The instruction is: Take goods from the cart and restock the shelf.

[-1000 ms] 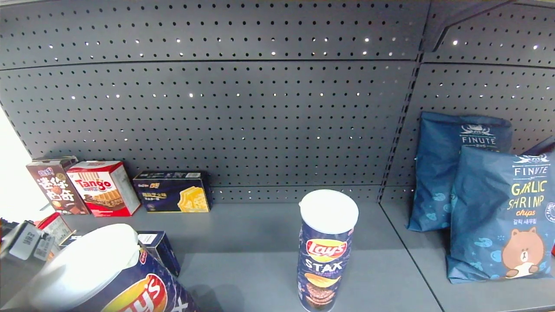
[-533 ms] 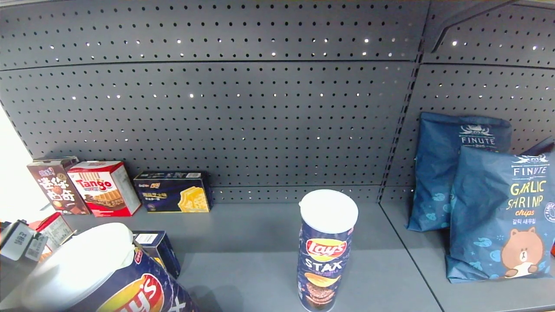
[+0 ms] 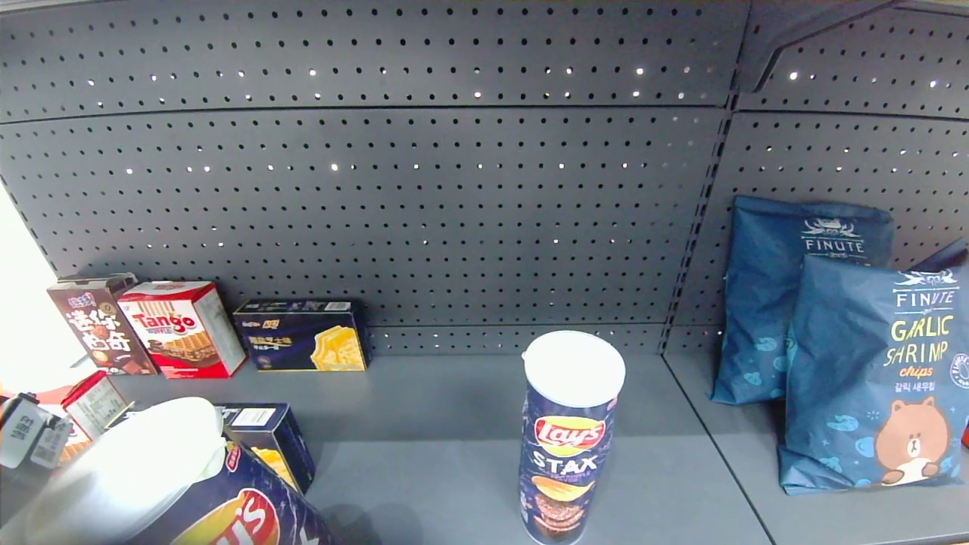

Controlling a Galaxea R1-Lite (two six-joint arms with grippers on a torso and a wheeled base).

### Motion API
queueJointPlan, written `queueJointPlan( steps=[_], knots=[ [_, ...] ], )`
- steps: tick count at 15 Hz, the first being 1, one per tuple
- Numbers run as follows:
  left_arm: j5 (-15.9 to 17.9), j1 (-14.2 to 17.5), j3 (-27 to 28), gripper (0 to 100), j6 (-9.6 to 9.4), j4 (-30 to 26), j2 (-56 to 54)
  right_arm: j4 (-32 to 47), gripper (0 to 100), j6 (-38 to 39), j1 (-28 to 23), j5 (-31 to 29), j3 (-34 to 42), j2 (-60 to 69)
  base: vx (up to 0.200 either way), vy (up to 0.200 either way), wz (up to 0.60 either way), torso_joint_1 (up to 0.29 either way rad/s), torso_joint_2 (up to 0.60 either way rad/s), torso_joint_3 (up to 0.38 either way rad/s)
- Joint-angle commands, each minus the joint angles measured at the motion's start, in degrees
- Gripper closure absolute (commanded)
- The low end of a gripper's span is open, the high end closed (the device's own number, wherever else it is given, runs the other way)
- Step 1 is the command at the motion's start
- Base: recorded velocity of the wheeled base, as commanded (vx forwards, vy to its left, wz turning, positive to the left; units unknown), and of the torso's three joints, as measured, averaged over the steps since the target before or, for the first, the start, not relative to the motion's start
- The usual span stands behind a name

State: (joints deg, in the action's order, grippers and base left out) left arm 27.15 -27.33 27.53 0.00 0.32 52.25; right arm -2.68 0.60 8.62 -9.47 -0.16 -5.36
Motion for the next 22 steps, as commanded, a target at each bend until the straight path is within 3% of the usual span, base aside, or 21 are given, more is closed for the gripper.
queueJointPlan(
  steps=[1,12,13,17,18,22],
  knots=[
    [0.0,-0.2,-0.1,100,0.0,0.0,0.0,2.3,0,-2.8,0.1,9.3,0.1,-0.3,0.0,0.0,0.0,0.0,0.0,0.0],
    [0.0,-1.5,1.9,100,-0.35,0.2,2.1,3.2,0,-0.7,0.6,9.4,0.0,-0.3,0.0,0.0,0.0,0.0,0.0,0.0],
    [0.0,-1.2,4.7,100,-3.6,0.0,4.0,3.2,0,-0.7,0.6,9.4,0.0,-0.3,0.0,0.0,0.0,0.0,0.0,0.0],
    [-0.1,-1.1,11.8,100,-5.45,0.5,10.4,3.2,0,-0.7,0.6,9.4,0.0,-0.3,0.0,0.0,0.0,0.0,0.0,0.0],
    [0.0,0.3,13.0,100,-7.82,0.4,11.6,3.2,0,-0.7,0.6,9.4,0.0,-0.3,0.0,0.0,0.0,0.0,0.0,0.0],
    [0.0,1.7,13.0,100,-10.02,2.4,13.8,3.2,0,-0.7,0.6,9.4,0.0,-0.3,0.0,0.0,0.0,0.0,0.0,0.0]
  ],
)
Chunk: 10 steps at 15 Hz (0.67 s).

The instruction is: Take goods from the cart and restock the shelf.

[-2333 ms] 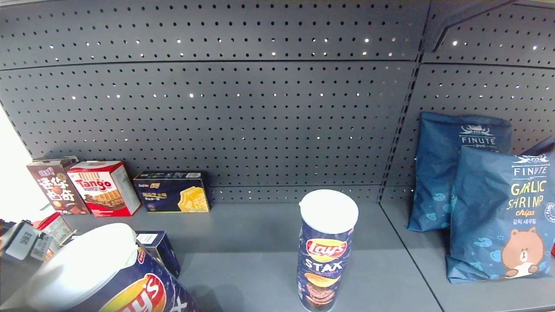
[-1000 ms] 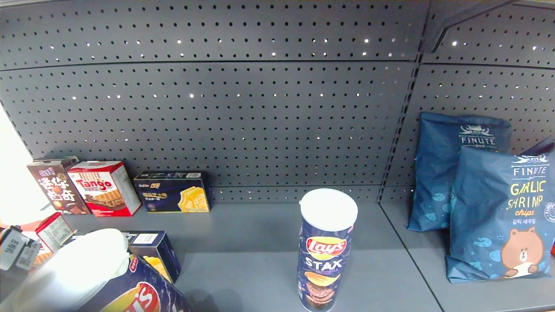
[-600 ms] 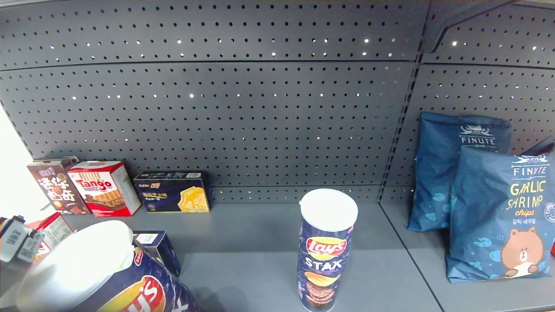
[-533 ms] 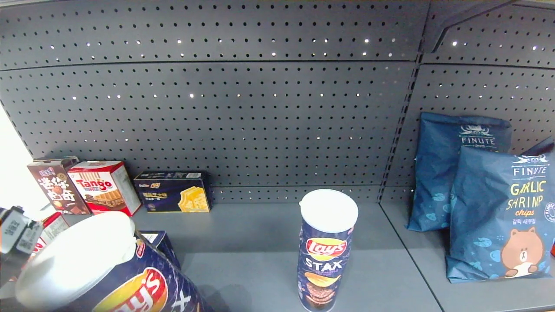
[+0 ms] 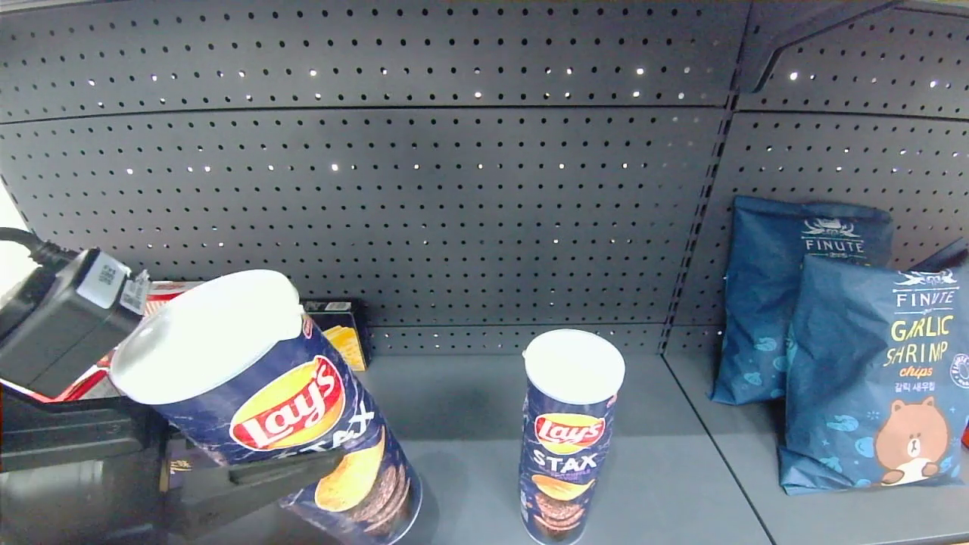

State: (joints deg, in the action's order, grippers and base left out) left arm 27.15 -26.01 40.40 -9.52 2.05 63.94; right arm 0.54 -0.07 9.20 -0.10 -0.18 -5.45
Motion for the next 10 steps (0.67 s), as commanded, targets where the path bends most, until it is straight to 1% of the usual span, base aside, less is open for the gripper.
queueJointPlan(
  steps=[1,2,3,4,6,7,8,10],
  knots=[
    [0.1,0.9,-0.2,100,-0.94,3.0,2.4,0.0,0,0.0,0.0,0.0,0.0,-0.3,0.0,0.0,0.0,0.0,0.0,0.0],
    [0.4,3.2,-0.4,100,-1.64,5.1,4.0,0.0,0,0.0,0.0,0.0,0.0,-0.3,0.0,0.0,0.0,0.0,0.0,0.0],
    [0.4,3.3,-0.3,100,-1.73,5.2,4.3,0.0,0,0.0,0.0,0.0,0.0,-0.3,0.0,0.0,0.0,0.0,0.0,0.0],
    [0.5,3.3,-0.8,100,-2.61,6.6,5.4,0.0,0,0.0,0.0,0.0,0.0,-0.3,0.0,0.0,0.0,0.0,0.0,0.0],
    [0.0,3.7,-1.8,100,-2.96,6.6,5.4,0.0,0,0.0,0.0,0.0,0.0,-0.3,0.0,0.0,0.0,0.0,0.0,0.0],
    [0.2,4.8,-2.0,100,-4.63,6.0,5.4,0.0,0,0.0,0.0,0.0,0.0,-0.3,0.0,0.0,0.0,0.0,0.0,0.0],
    [0.4,5.2,-1.8,100,-5.07,5.9,6.0,0.0,0,0.0,0.0,0.0,0.0,-0.3,0.0,0.0,0.0,0.0,0.0,0.0],
    [0.4,5.2,-0.4,100,-5.24,6.5,9.1,0.0,0,0.0,0.0,0.0,0.0,-0.3,0.0,0.0,0.0,0.0,0.0,0.0]
  ],
)
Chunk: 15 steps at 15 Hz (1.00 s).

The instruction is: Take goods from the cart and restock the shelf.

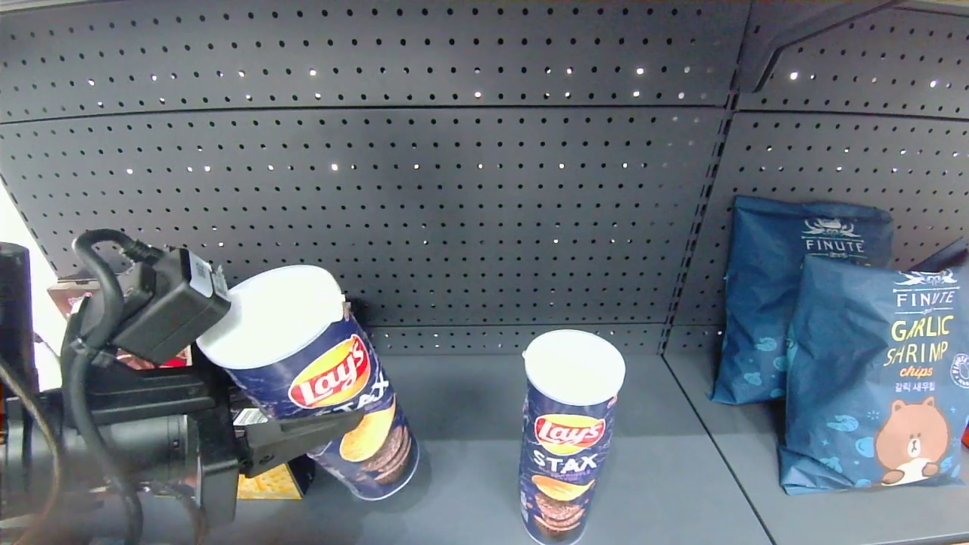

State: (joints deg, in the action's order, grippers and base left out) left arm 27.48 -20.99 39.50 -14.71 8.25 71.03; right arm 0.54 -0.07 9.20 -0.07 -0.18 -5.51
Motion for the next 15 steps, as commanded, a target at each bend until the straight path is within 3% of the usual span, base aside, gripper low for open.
queueJointPlan(
  steps=[1,5,6,10,11,15],
  knots=[
    [0.2,0.1,5.1,100,0.04,-0.4,4.2,0.0,0,0.0,0.0,0.0,0.0,-0.2,0.0,0.0,0.0,0.0,0.0,0.0],
    [0.4,-0.7,10.8,100,-0.49,-3.7,7.0,0.0,0,0.0,0.0,0.0,0.0,-0.2,0.0,0.0,0.0,0.0,0.0,0.0],
    [0.4,-1.2,11.2,100,-2.6,-4.6,8.1,0.0,0,0.0,0.0,0.0,0.0,-0.2,0.0,0.0,0.0,0.0,0.0,0.0],
    [0.6,-1.1,16.3,100,-5.41,-12.9,11.8,0.0,0,0.0,0.0,0.0,0.0,-0.2,0.0,0.0,0.0,0.0,0.0,0.0],
    [1.0,-0.8,19.2,100,-7.79,-15.3,15.0,0.0,0,0.0,0.0,0.0,0.0,-0.2,0.0,0.0,0.0,0.0,0.0,0.0],
    [7.0,-1.1,25.1,100,-7.7,-15.5,21.6,0.0,0,0.0,0.0,0.0,0.0,-0.2,0.0,0.0,0.0,0.0,0.0,0.0]
  ],
)
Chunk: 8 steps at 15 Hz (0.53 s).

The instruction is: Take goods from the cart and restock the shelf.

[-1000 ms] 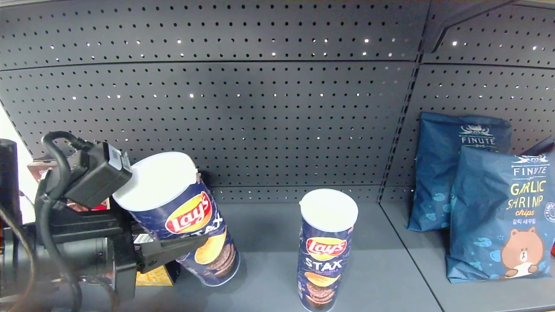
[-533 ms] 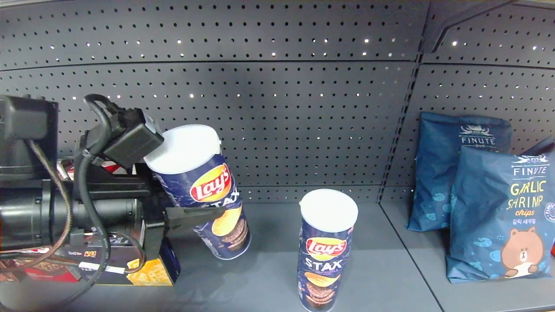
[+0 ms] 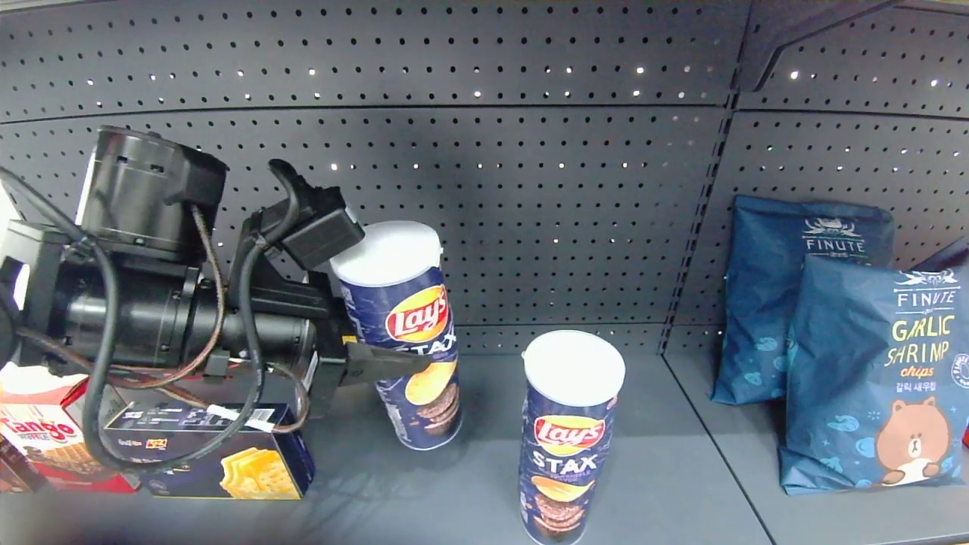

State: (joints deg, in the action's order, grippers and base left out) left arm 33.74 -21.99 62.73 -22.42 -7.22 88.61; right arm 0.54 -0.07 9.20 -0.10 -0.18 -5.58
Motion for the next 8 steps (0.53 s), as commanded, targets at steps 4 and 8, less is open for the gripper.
queueJointPlan(
  steps=[4,8],
  knots=[
    [1.6,0.3,6.0,100,0.01,0.0,9.5,0.0,0,0.0,0.0,0.0,0.0,-0.1,0.0,0.0,0.0,0.0,0.0,0.0],
    [8.2,1.7,11.4,100,-0.52,-0.1,14.7,0.0,0,0.0,0.0,0.0,0.0,-0.1,0.0,0.0,0.0,0.0,0.0,0.0]
  ],
)
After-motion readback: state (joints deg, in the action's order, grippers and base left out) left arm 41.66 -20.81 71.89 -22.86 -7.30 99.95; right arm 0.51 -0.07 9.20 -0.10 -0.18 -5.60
